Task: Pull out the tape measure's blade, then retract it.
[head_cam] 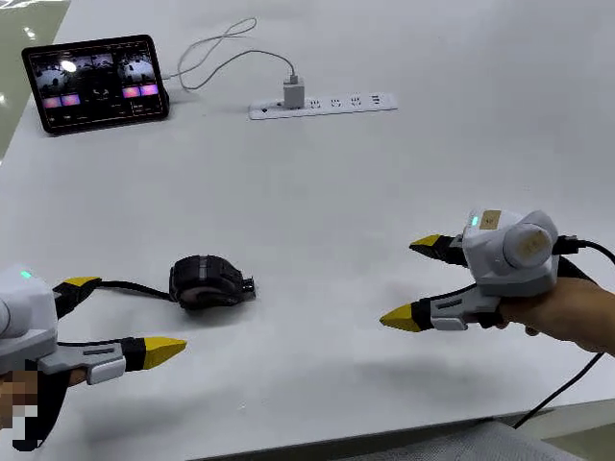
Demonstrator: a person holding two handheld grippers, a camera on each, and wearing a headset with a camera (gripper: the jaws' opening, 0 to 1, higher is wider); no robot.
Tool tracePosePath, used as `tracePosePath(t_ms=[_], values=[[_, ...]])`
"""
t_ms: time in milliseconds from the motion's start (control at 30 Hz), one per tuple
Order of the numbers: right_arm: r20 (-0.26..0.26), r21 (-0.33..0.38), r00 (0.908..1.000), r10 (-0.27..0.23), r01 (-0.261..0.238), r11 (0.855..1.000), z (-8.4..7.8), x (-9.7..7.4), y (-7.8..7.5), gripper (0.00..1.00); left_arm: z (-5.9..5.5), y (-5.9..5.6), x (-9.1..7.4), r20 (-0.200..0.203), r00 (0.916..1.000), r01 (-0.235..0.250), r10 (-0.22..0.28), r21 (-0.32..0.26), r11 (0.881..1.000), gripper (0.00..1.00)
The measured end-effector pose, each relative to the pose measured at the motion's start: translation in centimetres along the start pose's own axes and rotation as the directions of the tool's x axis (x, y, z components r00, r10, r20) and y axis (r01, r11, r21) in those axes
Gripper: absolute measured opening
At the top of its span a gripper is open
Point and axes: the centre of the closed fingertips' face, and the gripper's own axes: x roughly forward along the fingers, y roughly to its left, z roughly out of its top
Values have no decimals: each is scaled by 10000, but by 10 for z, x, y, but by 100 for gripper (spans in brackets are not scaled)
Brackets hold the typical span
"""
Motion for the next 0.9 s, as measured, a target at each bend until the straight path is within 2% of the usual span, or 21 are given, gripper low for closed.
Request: tracePosePath(t_ms=[167, 300, 333, 533, 600, 733, 900], values=[[-136, 90, 9996, -250, 251, 9996, -13, -14, -4, 76, -4, 6, -3, -120, 9998, -142, 146, 330, 9994, 99], [-199, 104, 9987, -466, 468, 9988, -26, -29, -6, 78, 2, 5, -6, 39, 10000, 17, -18, 225, 9997, 99], [-222, 129, 9984, -519, 522, 9986, -30, -34, -9, 79, 1, 6, -7, -33, 10000, -17, 19, 459, 9989, 99], [-247, 623, 9965, -800, 814, 9947, -44, -53, -19, 88, -5, 1, -11, -231, 9995, 234, -223, 441, 9988, 99], [-256, 672, 9965, -792, 808, 9945, -46, -60, -21, 92, -8, -1, -11, -391, 9988, 329, -305, 631, 9975, 99], [-348, 877, 9953, -904, 931, 9918, -54, -72, -25, 99, -12, 1, -14, -474, 9985, 286, -263, 478, 9984, 99], [-434, 1013, 9942, -982, 1022, 9896, -64, -82, -26, 99, -11, 4, -19, -508, 9984, 281, -255, 512, 9983, 99]])
